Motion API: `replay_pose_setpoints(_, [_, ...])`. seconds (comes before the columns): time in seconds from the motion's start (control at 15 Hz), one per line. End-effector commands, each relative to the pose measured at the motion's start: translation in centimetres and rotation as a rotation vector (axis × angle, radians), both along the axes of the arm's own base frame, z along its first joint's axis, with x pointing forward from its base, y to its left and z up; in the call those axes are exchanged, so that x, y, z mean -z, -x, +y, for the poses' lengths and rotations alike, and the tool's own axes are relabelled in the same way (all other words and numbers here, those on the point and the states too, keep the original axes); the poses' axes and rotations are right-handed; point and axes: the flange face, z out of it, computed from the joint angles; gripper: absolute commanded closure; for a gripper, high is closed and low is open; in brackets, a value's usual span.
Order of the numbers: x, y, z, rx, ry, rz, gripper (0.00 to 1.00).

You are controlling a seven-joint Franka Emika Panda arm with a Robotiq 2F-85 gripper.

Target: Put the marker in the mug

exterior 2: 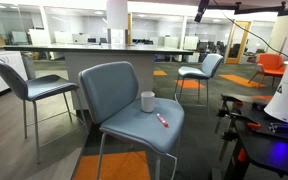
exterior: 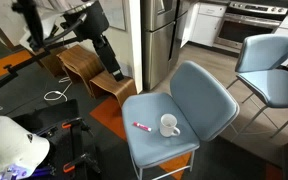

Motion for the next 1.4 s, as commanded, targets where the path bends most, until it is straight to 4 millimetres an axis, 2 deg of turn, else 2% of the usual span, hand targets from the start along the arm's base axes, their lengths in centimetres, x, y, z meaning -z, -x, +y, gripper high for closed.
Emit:
replay_pose_setpoints(0.0, [-0.1, 0.0, 0.0, 0.0, 0.0, 0.001, 0.0])
replay_pose_setpoints(0.53, [0.0, 0.0, 0.0, 0.0, 0.0, 0.001, 0.0])
replay_pose_setpoints(0.73, [1.2, -1.1, 0.6, 0.019, -0.01, 0.025, 0.0])
replay_pose_setpoints(1.0, [5.7, -3.9, 2.5, 0.084, -0.056, 0.104, 0.0])
replay_pose_setpoints(1.33, [14.7, -7.8, 5.1, 0.326, -0.122, 0.158, 0.0])
